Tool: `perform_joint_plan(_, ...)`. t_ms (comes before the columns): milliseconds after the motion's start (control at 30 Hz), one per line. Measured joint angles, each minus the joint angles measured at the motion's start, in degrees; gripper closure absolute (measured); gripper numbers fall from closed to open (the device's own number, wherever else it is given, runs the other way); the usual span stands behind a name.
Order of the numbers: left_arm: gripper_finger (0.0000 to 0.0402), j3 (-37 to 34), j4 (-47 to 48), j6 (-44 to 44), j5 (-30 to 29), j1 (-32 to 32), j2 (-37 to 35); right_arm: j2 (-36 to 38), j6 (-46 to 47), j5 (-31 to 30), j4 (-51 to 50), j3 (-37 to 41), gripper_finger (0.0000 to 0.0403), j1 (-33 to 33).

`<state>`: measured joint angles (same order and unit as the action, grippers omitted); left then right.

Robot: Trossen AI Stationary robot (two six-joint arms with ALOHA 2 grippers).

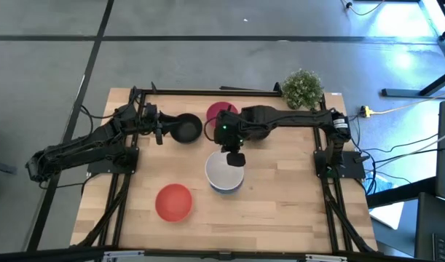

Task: Nest bowls inside each other
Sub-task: Stack the white bowl on top of the blue bowl

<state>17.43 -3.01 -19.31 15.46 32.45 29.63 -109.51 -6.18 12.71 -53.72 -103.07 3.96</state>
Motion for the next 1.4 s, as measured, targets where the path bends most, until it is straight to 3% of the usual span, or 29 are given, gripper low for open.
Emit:
perform_joint_plan(367, 0.0271, 0.0, 0.2, 0.0, 0.0, 0.0, 0.0, -7.6, -3.1, -0.2, -11.0, -10.2, 0.0397, 0.1)
perform_joint_plan(1400, 0.0271, 0.0, 3.9, 0.5, 0.0, 0.0, 0.0, -11.0, -3.4, 0.5, -11.3, -9.8, 0.0397, -1.2)
